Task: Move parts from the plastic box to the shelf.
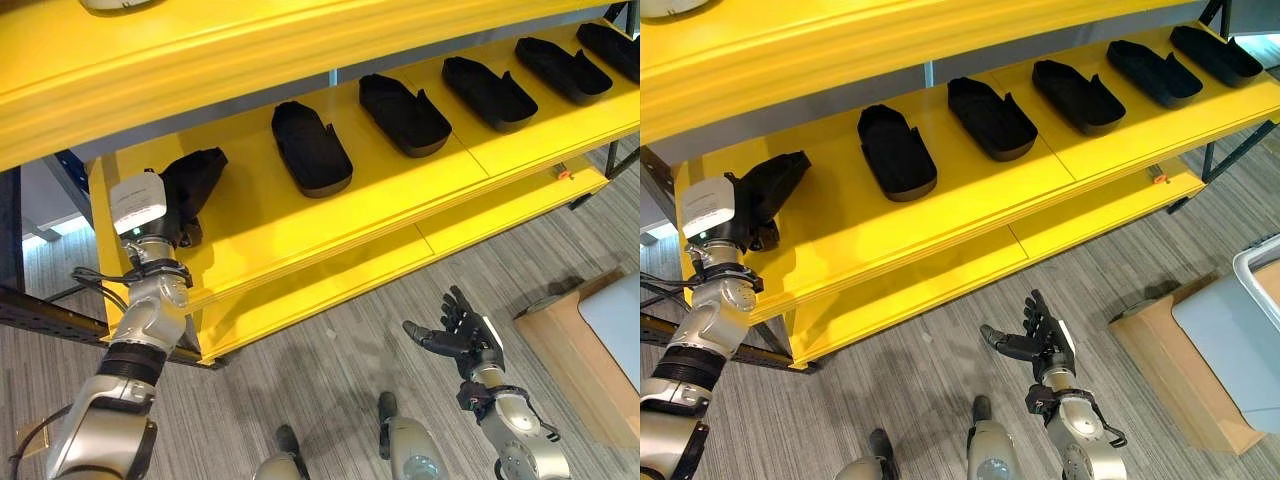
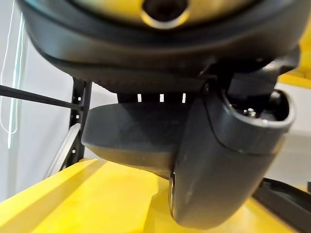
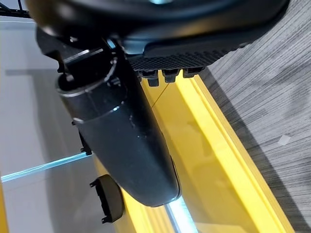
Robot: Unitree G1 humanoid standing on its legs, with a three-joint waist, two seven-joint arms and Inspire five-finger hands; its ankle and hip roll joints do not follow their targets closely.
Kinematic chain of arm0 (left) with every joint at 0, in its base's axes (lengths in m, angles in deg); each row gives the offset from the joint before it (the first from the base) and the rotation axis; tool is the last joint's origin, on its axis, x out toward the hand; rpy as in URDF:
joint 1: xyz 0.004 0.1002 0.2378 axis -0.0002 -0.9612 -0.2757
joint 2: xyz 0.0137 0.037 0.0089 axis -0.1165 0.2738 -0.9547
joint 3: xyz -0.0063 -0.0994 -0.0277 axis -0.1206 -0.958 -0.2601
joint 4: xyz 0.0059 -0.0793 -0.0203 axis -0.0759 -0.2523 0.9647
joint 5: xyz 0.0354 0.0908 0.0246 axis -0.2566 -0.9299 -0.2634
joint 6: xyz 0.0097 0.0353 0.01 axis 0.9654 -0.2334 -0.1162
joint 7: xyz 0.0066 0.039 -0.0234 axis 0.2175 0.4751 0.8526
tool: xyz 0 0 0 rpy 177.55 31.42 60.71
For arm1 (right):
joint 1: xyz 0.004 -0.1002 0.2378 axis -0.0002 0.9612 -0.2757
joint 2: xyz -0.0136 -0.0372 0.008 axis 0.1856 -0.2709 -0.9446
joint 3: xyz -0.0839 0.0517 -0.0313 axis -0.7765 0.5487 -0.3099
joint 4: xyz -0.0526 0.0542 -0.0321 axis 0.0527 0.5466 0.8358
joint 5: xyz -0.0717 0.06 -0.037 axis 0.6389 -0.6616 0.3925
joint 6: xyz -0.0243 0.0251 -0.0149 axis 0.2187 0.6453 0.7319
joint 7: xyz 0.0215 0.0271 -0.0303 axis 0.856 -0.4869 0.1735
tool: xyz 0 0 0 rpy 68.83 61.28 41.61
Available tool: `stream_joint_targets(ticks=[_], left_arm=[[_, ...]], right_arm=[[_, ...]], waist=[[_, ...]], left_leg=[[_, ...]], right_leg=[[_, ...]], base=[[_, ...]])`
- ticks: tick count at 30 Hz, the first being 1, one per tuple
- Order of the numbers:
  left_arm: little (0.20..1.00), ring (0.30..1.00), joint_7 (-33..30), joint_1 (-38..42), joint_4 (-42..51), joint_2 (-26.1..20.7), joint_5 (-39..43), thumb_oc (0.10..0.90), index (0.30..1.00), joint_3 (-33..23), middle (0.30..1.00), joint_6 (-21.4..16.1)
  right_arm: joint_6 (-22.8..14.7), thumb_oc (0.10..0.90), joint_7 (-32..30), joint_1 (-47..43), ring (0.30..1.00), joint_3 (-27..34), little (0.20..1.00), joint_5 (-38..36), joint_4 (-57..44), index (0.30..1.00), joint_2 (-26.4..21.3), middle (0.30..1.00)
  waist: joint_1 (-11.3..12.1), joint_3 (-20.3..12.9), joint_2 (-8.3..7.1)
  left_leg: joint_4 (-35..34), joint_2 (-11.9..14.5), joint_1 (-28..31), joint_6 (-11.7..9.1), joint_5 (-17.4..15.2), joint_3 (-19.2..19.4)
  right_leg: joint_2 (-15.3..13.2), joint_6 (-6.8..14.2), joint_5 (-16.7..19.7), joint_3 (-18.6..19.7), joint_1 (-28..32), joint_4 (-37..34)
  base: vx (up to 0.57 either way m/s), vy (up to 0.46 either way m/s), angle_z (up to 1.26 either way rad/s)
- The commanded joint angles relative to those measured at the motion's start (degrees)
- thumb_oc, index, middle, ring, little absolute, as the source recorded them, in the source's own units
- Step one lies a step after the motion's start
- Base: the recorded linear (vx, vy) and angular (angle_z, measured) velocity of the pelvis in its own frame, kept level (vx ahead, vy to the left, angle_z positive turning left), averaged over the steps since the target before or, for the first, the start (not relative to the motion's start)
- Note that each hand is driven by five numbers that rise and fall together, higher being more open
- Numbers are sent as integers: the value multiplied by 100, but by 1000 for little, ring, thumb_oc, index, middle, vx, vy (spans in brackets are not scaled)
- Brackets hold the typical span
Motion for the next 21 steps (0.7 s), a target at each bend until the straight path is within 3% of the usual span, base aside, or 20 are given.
stream_joint_targets(ticks=[1,9,13,21], left_arm=[[300,300,-575,791,-135,-730,-124,400,300,-279,300,82],[300,300,-373,1098,-675,-621,-77,400,300,47,300,116],[300,300,-278,1392,-1269,-541,164,400,300,239,300,142],[300,300,-188,1646,-1621,-303,726,400,300,305,300,89]], right_arm=[[-471,900,100,-125,1000,102,1000,-133,-632,1000,-140,1000],[-481,900,126,-134,1000,56,1000,-163,-661,1000,-181,1000],[-506,900,148,-98,1000,-24,1000,-176,-705,1000,-192,1000],[-511,900,152,-42,1000,4,1000,-231,-720,1000,-190,1000]], waist=[[-25,-472,-11],[-44,-396,-17],[-73,-353,-24],[-79,-284,-42]], left_leg=[[736,512,-328,-202,-235,-137],[760,521,-419,-208,-201,-160],[753,527,-441,-203,-175,-158],[776,528,-522,-194,-149,-176]], right_leg=[[-365,384,-693,283,170,242],[-349,375,-691,288,64,311],[-328,379,-666,322,7,306],[-323,365,-661,318,-71,353]], base=[[-26,-17,-3],[-16,-10,0],[0,0,0],[0,0,0]])
